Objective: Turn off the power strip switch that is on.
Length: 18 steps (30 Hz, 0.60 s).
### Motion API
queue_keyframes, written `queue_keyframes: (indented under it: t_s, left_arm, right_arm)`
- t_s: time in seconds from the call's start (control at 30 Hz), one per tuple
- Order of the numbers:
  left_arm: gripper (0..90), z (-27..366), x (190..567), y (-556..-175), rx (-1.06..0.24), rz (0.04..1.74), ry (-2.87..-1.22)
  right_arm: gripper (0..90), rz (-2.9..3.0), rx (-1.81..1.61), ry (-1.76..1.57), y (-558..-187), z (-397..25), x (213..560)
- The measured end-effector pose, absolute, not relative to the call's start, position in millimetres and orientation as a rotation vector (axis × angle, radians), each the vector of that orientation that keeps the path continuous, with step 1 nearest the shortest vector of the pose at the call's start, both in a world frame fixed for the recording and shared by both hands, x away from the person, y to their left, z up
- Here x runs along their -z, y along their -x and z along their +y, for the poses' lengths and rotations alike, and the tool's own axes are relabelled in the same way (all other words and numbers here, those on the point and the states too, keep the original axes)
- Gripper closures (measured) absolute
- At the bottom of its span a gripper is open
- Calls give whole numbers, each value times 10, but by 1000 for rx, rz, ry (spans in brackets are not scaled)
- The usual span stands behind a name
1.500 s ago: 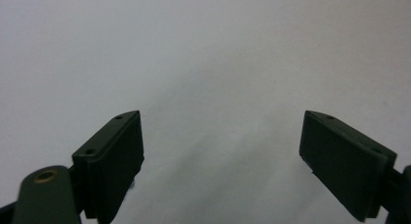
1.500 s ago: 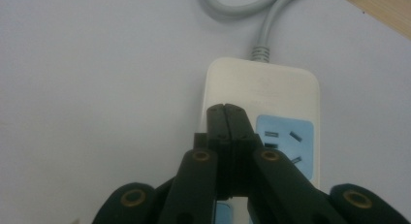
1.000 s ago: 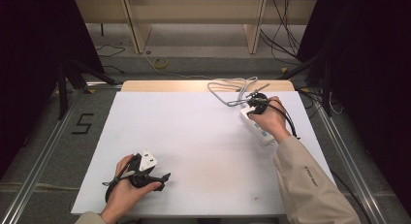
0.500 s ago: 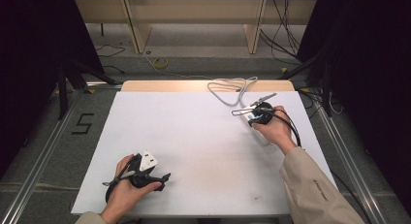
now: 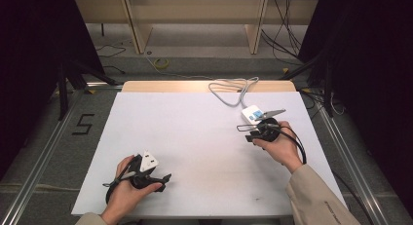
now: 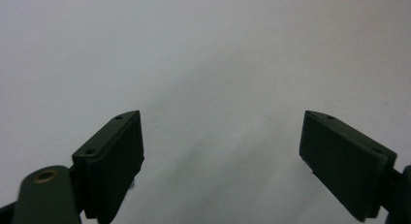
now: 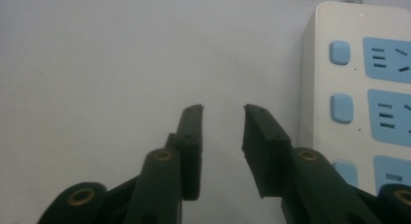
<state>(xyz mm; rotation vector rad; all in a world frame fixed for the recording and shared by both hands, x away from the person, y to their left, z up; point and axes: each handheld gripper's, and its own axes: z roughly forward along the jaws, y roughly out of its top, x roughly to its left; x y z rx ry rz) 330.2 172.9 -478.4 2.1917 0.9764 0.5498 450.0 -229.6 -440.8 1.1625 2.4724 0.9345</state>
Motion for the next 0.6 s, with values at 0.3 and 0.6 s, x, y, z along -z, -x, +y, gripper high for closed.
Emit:
queue_keyframes:
  t_s: [0.3,0.6]
  left_arm:
    - [156,1731,4788,-3301,-550,978,-2190]
    - [156,1734,4790,-3305,-549,983,-2189]
  right_arm:
    - [589,2441,-1074,-1127,-4059,-2405,4541]
    - [556,2427,-1145,-1088,-3765,-2483,4651]
